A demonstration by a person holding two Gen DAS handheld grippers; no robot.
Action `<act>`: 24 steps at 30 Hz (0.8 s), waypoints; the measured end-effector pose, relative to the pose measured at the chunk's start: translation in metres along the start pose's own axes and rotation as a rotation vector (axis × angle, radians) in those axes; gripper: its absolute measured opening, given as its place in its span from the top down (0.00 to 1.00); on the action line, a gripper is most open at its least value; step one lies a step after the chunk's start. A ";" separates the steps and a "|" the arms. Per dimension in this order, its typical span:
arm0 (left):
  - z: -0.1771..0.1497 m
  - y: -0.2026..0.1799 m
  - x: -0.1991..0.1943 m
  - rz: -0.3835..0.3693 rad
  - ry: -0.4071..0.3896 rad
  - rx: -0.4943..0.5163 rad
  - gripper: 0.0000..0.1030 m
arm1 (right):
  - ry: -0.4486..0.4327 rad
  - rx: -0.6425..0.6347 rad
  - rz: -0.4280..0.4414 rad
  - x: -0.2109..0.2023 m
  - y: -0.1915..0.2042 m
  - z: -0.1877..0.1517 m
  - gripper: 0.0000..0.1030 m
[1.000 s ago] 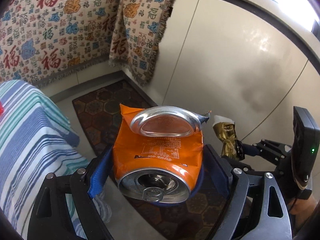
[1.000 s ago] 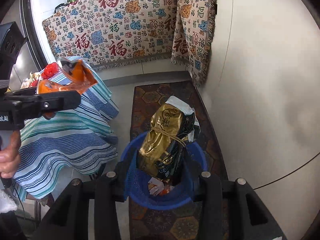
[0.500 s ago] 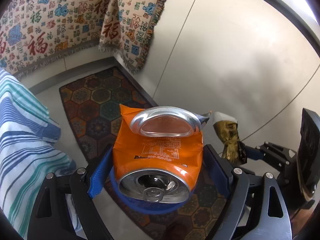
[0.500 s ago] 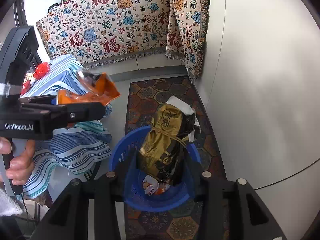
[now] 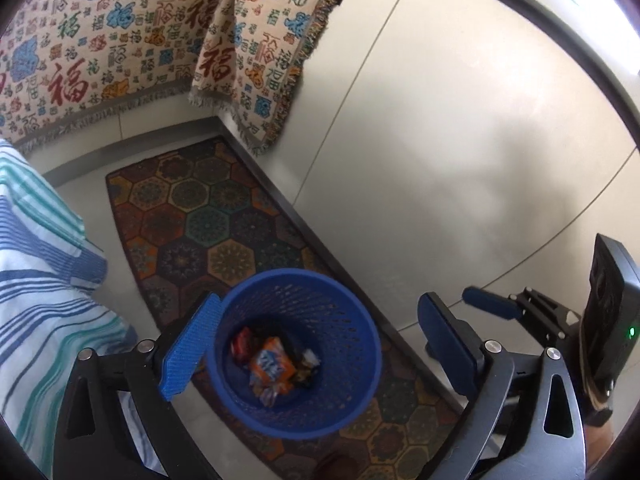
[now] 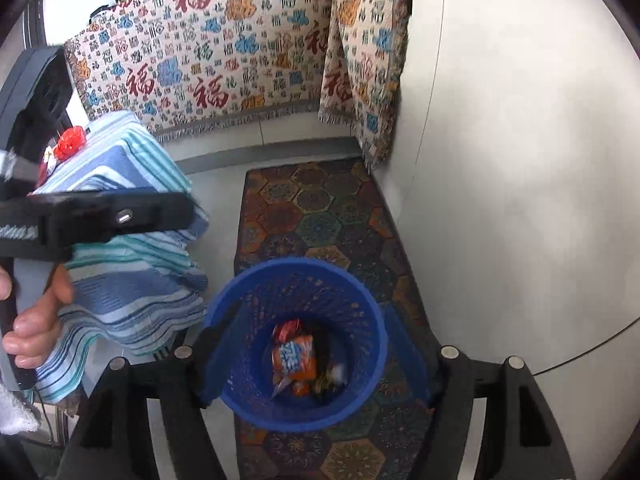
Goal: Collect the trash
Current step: 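Carry the can and wrapper to the blue wastebasket and open both tools, then move both tools back over the table toward the snack wrappers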
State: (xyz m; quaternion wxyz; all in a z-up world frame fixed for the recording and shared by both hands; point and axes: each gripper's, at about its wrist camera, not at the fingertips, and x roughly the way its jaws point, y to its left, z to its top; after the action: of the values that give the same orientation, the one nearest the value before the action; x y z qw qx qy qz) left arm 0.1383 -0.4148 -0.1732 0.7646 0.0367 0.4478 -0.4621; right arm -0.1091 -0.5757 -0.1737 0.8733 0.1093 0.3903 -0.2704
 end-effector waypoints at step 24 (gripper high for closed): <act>-0.136 0.212 -0.243 0.523 -0.089 -0.150 0.04 | -0.222 -0.378 0.284 -0.045 0.291 0.054 0.30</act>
State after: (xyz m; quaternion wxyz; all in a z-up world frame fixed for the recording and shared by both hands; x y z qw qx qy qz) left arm 0.1653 -0.0665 -0.1557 0.8775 0.0739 0.4219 -0.2160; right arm 0.0621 -0.3384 -0.1103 0.9449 -0.0327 0.3164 -0.0777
